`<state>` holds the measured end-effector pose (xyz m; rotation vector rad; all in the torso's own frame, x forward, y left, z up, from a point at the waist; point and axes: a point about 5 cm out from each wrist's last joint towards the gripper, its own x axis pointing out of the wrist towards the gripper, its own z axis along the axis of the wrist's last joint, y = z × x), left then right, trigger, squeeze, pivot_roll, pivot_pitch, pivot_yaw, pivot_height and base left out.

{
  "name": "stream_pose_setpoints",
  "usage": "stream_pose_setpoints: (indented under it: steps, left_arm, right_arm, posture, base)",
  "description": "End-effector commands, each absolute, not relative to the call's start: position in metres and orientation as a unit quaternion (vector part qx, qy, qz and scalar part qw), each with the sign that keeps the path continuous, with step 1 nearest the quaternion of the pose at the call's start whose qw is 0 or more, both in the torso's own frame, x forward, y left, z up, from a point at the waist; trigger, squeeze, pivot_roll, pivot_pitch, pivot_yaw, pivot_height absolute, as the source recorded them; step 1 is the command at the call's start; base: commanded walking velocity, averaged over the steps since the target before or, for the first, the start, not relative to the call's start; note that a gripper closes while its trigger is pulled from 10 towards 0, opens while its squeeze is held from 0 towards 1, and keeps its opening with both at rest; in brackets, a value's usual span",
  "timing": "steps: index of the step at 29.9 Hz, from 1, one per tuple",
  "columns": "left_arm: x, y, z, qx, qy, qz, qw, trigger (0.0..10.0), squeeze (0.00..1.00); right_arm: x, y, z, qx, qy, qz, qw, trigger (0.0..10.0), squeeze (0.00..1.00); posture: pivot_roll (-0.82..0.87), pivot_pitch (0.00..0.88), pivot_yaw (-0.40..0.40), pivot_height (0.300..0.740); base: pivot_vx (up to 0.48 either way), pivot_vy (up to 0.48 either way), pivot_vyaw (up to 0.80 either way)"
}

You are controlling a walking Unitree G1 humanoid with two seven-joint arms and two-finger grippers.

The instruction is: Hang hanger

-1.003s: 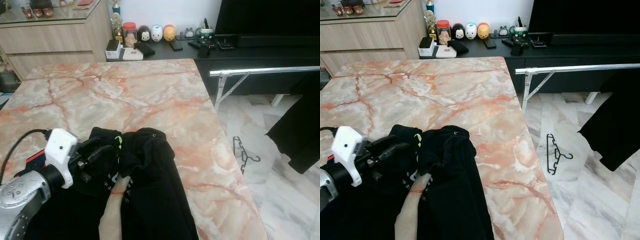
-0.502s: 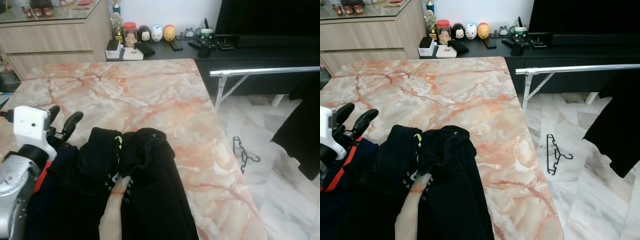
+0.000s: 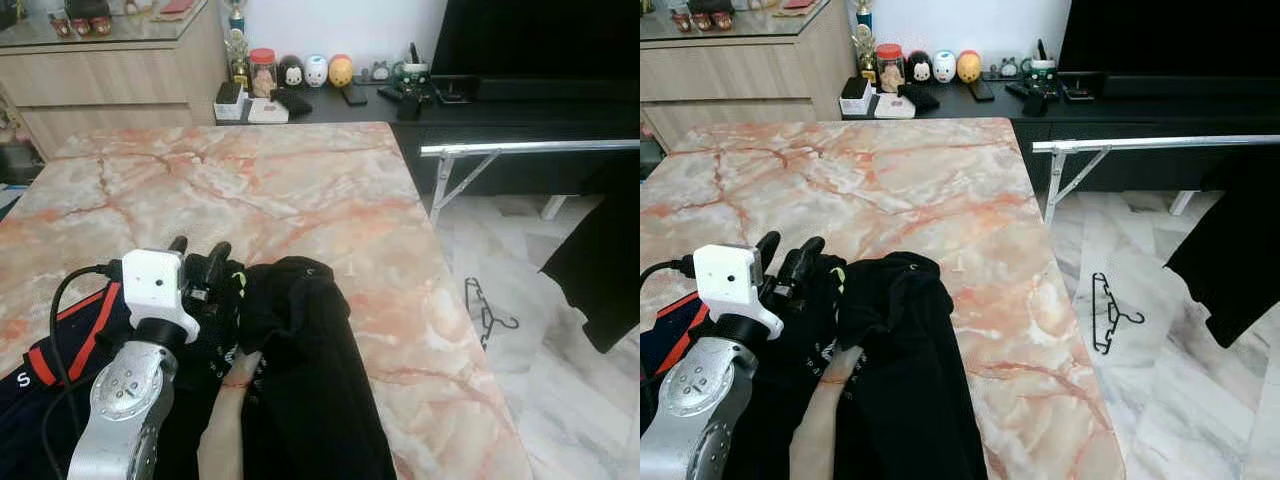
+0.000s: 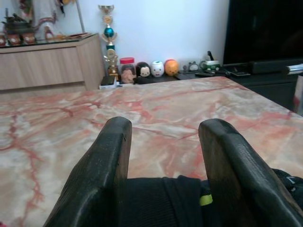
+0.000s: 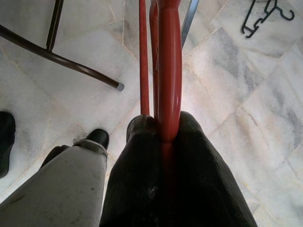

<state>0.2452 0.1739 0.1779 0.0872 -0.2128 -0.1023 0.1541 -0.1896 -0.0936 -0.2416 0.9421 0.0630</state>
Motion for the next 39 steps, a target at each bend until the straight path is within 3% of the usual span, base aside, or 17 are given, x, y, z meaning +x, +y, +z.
stream_pose_setpoints:
  steps: [1,33,39]
  left_arm:
    - [0.2466,0.1755,0.1809,0.061,-0.116,-0.044,0.99,10.0,0.0]
    - [0.2448,0.1737,0.1843,0.045,-0.136,-0.037,0.989,10.0,0.0]
    - [0.2453,0.1732,0.1848,0.039,-0.137,-0.039,0.989,10.0,0.0]
  right_arm:
    - [0.1574,-0.1893,-0.092,-0.117,0.445,0.029,0.888,10.0,0.0]
    - [0.1562,-0.1911,-0.0926,-0.118,0.449,0.022,0.885,10.0,0.0]
    - [0.1562,-0.1902,-0.0927,-0.118,0.449,0.022,0.885,10.0,0.0]
  posture:
    - [0.09,0.02,-0.025,0.74]
    - [0.09,0.036,-0.023,0.74]
    - [0.08,0.039,-0.018,0.74]
  base:
    - [0.0,0.0,0.0]
    - [0.0,0.0,0.0]
    - [-0.276,0.0,0.0]
